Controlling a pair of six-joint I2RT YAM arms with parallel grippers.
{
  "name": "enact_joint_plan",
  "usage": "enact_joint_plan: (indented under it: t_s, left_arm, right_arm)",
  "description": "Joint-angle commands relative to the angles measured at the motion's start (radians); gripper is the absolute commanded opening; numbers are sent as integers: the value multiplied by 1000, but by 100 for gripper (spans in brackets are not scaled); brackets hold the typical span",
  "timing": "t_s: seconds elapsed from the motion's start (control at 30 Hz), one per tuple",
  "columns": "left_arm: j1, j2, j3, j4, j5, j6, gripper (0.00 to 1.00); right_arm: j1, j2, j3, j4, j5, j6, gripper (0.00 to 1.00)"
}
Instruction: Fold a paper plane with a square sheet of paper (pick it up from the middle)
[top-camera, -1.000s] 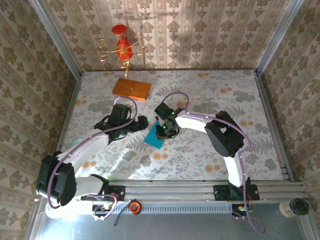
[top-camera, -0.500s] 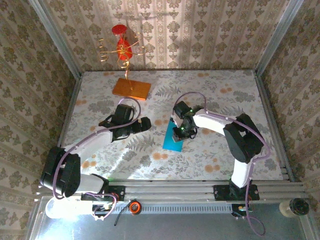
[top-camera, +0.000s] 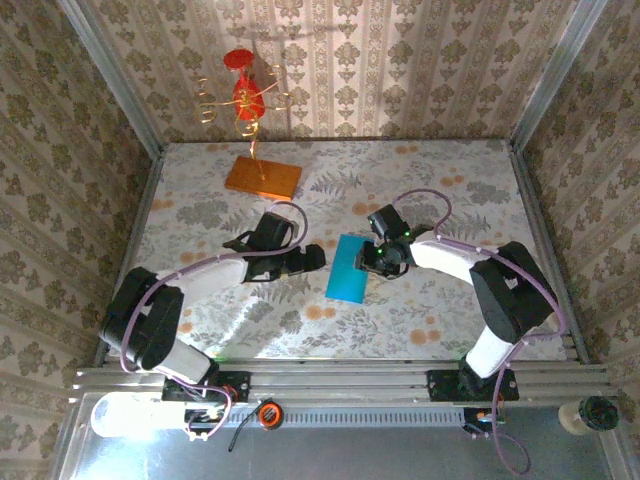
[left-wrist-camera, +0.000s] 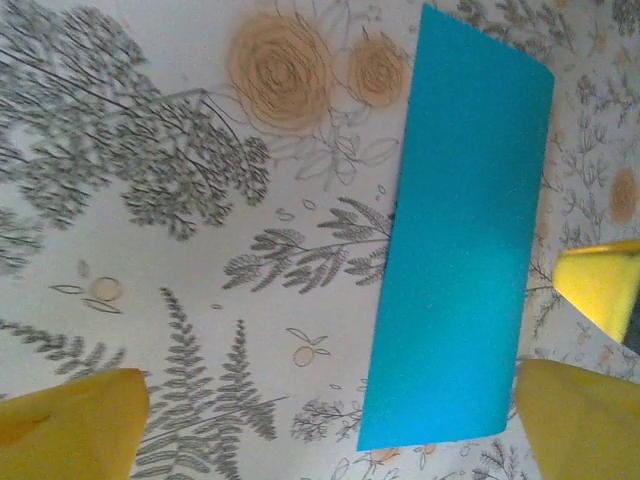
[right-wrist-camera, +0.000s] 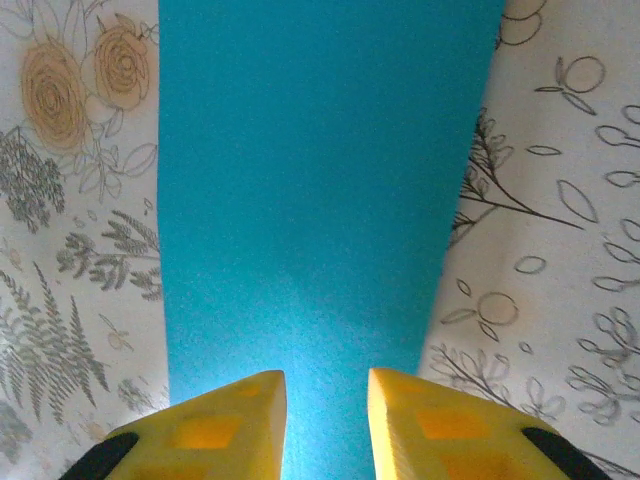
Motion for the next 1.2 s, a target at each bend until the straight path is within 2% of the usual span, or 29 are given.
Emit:
enact_joint_plan:
  t_s: [0.0, 0.1, 0.3, 0.47, 0.53, 0.6, 0.7, 0.87, 1.17]
  left_arm:
    - [-18, 28, 24, 60, 48, -49, 93]
    - [-32, 52, 26, 78, 60, -72, 88]
    - [-48, 92, 35, 67, 77, -127, 73]
    - [-70, 104, 21, 70, 101, -168, 63]
    - [-77, 105, 9, 73, 108, -181, 57]
    - [-83, 105, -2, 75, 110, -186, 46]
    - [-97, 105, -6, 45, 76, -178, 37]
    - [-115, 117, -4, 12, 38, -175, 35]
    - [-143, 154, -6, 28, 60, -192, 34]
  right_arm:
    - [-4, 43, 1, 49, -41, 60, 27]
    - [-6, 67, 3, 49, -46, 53, 25]
    - [-8, 112, 18, 21, -52, 8, 23]
    - [-13, 154, 44, -8, -84, -85, 22]
    - [-16, 175, 64, -35, -96, -135, 21]
    - [-16, 191, 82, -69, -89, -173, 20]
    - [-17, 200, 101, -102, -52, -189, 19]
    - [-20, 205, 104, -105, -46, -190, 19]
    - [-22, 218, 98, -101, -41, -172, 17]
